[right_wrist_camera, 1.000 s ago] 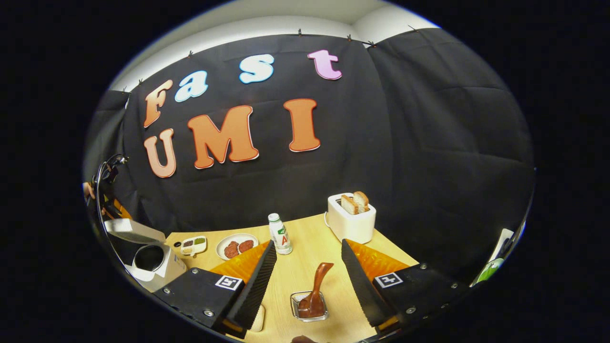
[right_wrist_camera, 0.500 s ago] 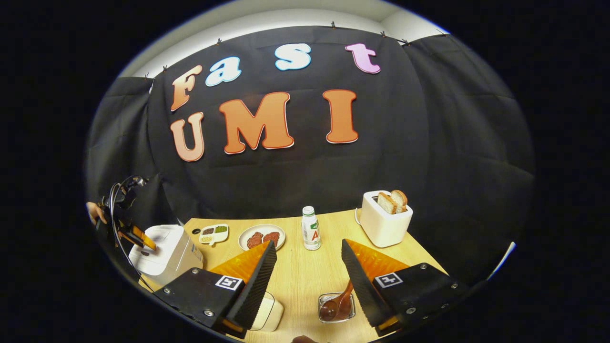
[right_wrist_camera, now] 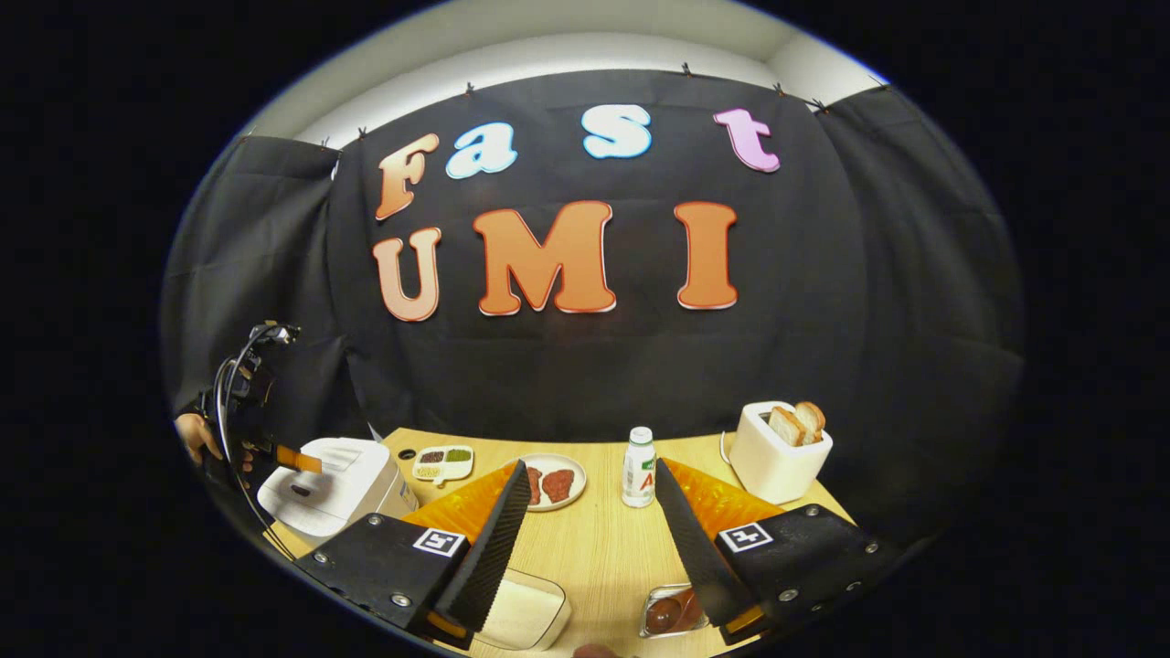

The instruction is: Close the left gripper, press the button to open the rice cooker; take a wooden spoon from the chopstick holder with the right hand, scoop a spoonful of rice and pour it into the rice cooker, then put the wooden spoon back into the chopstick holder.

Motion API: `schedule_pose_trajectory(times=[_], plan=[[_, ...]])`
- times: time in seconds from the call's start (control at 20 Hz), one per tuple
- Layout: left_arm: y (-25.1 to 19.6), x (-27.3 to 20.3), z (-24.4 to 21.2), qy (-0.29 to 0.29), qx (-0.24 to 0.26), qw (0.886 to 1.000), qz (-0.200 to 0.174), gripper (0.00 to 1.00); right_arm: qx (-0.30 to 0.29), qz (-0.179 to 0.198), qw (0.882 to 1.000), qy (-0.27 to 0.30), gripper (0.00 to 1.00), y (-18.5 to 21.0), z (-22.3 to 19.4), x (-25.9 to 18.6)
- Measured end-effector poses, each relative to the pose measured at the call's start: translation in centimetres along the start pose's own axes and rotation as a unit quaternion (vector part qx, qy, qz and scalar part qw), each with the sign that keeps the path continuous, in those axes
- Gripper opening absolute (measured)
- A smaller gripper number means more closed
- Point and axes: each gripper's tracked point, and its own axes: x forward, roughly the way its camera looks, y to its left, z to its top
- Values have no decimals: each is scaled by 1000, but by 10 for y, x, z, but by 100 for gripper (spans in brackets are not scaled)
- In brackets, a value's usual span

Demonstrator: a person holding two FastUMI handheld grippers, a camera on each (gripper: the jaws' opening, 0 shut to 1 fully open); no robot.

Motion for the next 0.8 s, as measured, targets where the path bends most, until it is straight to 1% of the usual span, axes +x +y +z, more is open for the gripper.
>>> schedule_pose_trajectory(times=[0.05, 0.1, 0.15, 0.2, 0.25, 0.3, 0.4, 0.55, 0.7, 0.8], plan=[[1, -13, 18, -43, 8, 999, 2, 100, -7, 0, 1000, -11, 86, 4, 7, 1], [0, -27, 37, -86, 13, 996, 4, 100, -12, 1, 1000, -20, 86, 8, 14, 1], [-2, -44, 55, -126, 19, 992, 4, 98, -15, 3, 999, -29, 86, 13, 22, 0], [-4, -60, 68, -163, 25, 986, 4, 100, -16, 5, 999, -39, 86, 18, 29, -2], [-10, -76, 81, -197, 28, 980, 1, 100, -15, 11, 999, -51, 86, 25, 36, -3], [-14, -92, 90, -229, 31, 973, -5, 97, -16, 19, 998, -62, 86, 33, 42, -5], [-27, -124, 103, -282, 40, 958, -13, 97, -24, 26, 996, -81, 86, 45, 51, -8], [-36, -159, 111, -336, 43, 941, -21, 99, -31, 25, 995, -95, 86, 54, 60, -15], [-47, -178, 107, -362, 36, 931, -40, 99, -32, 30, 993, -113, 86, 63, 73, -25], [-50, -187, 100, -372, 34, 926, -46, 99, -38, 33, 991, -126, 86, 66, 81, -31]])
